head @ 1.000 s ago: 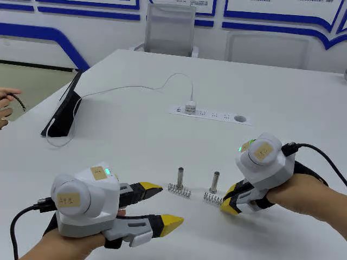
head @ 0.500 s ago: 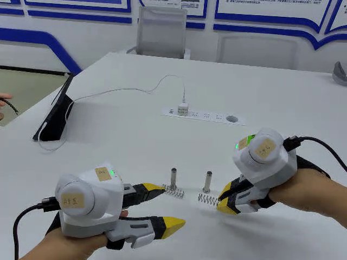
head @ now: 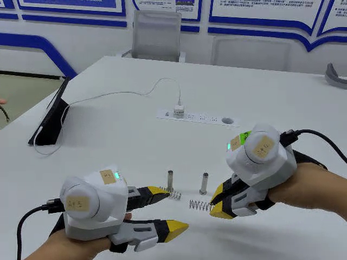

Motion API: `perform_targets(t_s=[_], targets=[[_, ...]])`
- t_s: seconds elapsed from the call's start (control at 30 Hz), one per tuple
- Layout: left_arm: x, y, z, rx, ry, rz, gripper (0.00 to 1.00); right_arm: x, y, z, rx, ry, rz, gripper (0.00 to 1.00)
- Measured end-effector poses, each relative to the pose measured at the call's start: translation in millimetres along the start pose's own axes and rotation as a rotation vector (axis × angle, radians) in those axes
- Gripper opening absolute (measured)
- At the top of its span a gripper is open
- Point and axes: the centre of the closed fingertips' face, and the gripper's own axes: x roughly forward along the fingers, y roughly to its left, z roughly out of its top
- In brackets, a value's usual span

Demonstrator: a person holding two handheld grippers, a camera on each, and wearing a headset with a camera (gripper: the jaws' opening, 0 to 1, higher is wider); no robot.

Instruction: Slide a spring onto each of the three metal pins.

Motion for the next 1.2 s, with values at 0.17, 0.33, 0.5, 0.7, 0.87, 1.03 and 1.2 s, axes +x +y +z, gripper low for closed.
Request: perform_targets(t_s=[0.17,0.33,0.5,0.7,0.87,1.03,1.2], targets=[[1.3,-4.5,0.1,0.013,0.000,-0.019,0.37,-1.4,7.9,8.2,-0.041,-0.002,0.019,0.12],[2.8,-10.0,-0.4,0.022,0.002,-0.035,0.34,-1.1,13.3,11.8,-0.073,0.002,0.039,0.12],[3.9,-16.1,-2.0,0.045,0.010,-0.053,0.30,-1.0,17.8,14.3,-0.101,0.009,0.055,0.12],[4.7,-19.9,-0.8,0.059,0.006,-0.065,0.24,-0.3,23.0,15.9,-0.129,0.016,0.072,0.12],[6.0,-23.0,0.4,0.075,0.003,-0.072,0.19,0.0,26.5,15.8,-0.147,0.022,0.083,0.12],[6.6,-24.6,0.1,0.083,0.005,-0.076,0.16,-0.5,28.7,15.6,-0.161,0.030,0.089,0.12],[6.2,-24.7,-0.4,0.095,0.006,-0.077,0.13,-1.1,30.3,15.8,-0.173,0.035,0.092,0.12]])
